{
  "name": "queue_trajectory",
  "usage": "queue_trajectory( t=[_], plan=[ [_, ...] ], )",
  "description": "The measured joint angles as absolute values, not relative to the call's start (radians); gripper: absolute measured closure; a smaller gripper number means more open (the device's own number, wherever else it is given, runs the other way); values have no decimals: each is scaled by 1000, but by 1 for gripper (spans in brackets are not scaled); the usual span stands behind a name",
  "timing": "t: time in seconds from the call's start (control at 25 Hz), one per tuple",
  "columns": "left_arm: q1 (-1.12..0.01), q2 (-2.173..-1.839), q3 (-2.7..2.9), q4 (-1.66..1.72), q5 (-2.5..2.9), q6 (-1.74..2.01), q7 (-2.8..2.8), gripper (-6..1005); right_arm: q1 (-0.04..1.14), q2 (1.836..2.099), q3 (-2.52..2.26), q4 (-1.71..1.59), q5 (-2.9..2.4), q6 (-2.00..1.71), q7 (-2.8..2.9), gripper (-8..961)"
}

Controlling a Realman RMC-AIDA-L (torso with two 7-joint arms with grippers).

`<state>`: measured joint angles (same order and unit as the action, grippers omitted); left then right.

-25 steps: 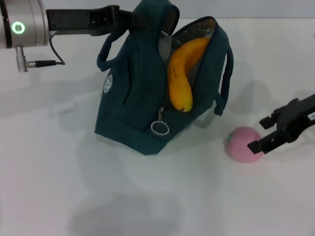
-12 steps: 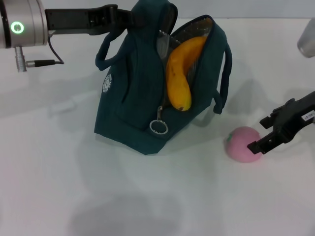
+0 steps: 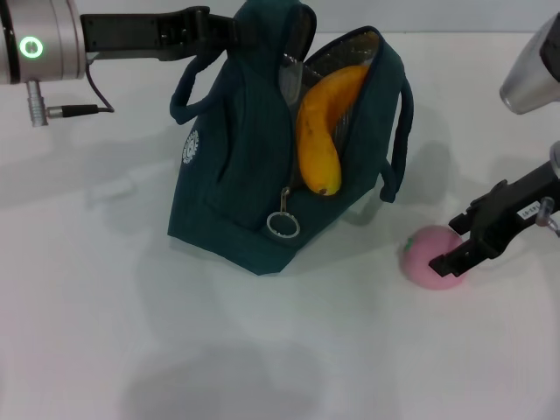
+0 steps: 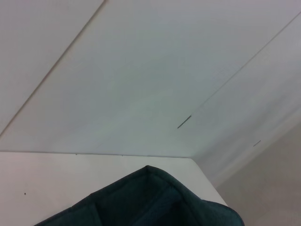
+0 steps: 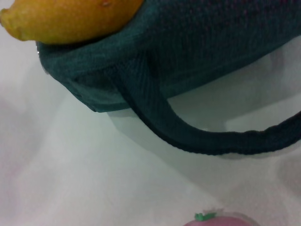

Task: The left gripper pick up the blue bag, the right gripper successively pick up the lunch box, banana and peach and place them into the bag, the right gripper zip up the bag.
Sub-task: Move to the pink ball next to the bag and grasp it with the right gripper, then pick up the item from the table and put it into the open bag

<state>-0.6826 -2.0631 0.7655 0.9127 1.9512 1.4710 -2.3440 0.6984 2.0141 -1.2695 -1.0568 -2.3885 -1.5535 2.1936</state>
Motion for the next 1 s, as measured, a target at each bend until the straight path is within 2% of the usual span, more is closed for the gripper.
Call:
queue_trajectory(
  t=[0.08,0.32,0.52,1.0],
  plan=[
    [-683,-2063,766,913,1951,1471,-2343,950,702,2014,-1270,-1051,-2388,-1546,2194,76],
    [-682,-2059,764,913,1951,1471,-2341,950,704,2010,-1239,-1054,-2385,-1538,2186,237],
    [-681,-2058,765,913,1951,1471,-2338,950,698,2007,-1162,-1039,-2379,-1544,2172,469],
    [-682,-2060,768,913,1949,1471,-2329,950,691,2001,-1075,-959,-2348,-1582,2134,832]
  ],
)
